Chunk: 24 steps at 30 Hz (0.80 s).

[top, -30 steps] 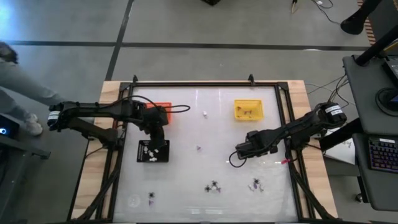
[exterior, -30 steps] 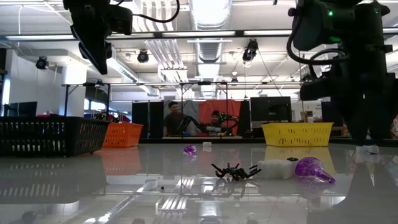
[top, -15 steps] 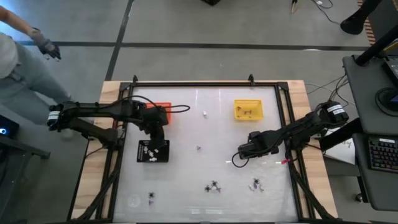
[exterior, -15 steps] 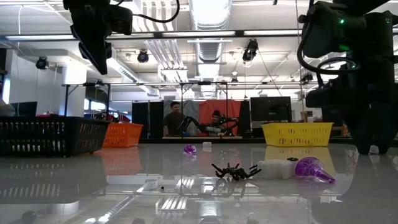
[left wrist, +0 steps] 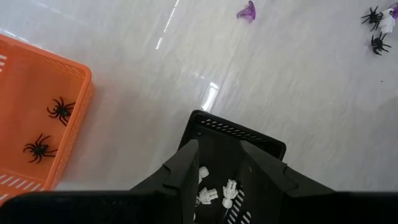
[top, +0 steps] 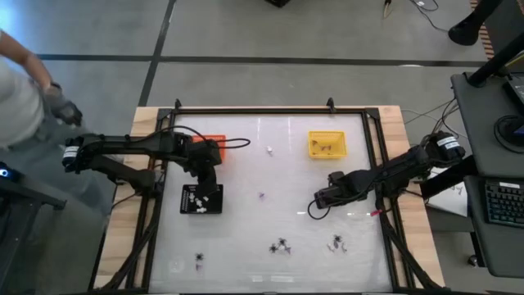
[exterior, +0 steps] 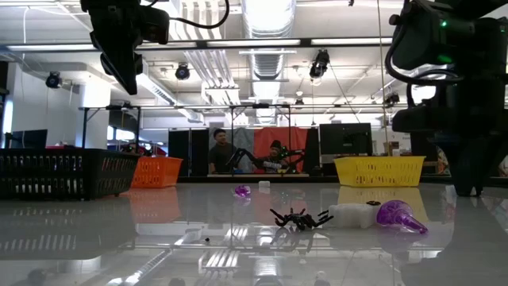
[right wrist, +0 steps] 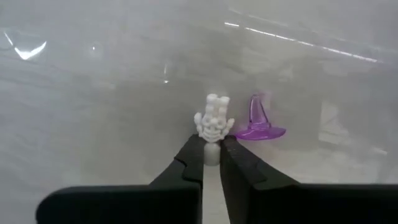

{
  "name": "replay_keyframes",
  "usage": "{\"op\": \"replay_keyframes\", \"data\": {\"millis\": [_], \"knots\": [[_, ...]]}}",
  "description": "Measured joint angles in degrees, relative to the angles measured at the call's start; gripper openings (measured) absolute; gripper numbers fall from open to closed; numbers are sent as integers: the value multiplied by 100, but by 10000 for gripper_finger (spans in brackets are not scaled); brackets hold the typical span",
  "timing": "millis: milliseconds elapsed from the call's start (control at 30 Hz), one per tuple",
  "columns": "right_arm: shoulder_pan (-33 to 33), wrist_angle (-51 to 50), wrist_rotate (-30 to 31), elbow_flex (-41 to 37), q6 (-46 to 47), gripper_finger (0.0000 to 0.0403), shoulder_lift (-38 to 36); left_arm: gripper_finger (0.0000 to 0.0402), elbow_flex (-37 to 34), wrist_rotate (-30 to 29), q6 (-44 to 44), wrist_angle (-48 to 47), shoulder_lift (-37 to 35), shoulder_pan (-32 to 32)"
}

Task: Sort Halloween decoration
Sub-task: Put the white skeleton toy into the black bin

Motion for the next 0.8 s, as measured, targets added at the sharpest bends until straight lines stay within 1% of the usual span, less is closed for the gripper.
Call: {"op": "replay_keyframes", "data": {"millis": [267,367,467,600,700,800], "knots": [[-2,-112,25,425,-443,15,-134,93,-1,2,0,-3,0,0],[-13,150,177,701,-602,14,-160,93,-2,7,0,-42,0,0],[-8,25,353,917,-795,14,-157,93,-2,9,-1,-136,0,-1],[-38,127,705,1213,-1064,13,-155,93,-2,13,-26,-208,0,0],[-147,372,722,1341,-1394,13,-148,93,-2,24,9,-232,0,0],[-303,894,746,1439,-1868,13,-148,93,-2,24,144,-242,0,-2]]}}
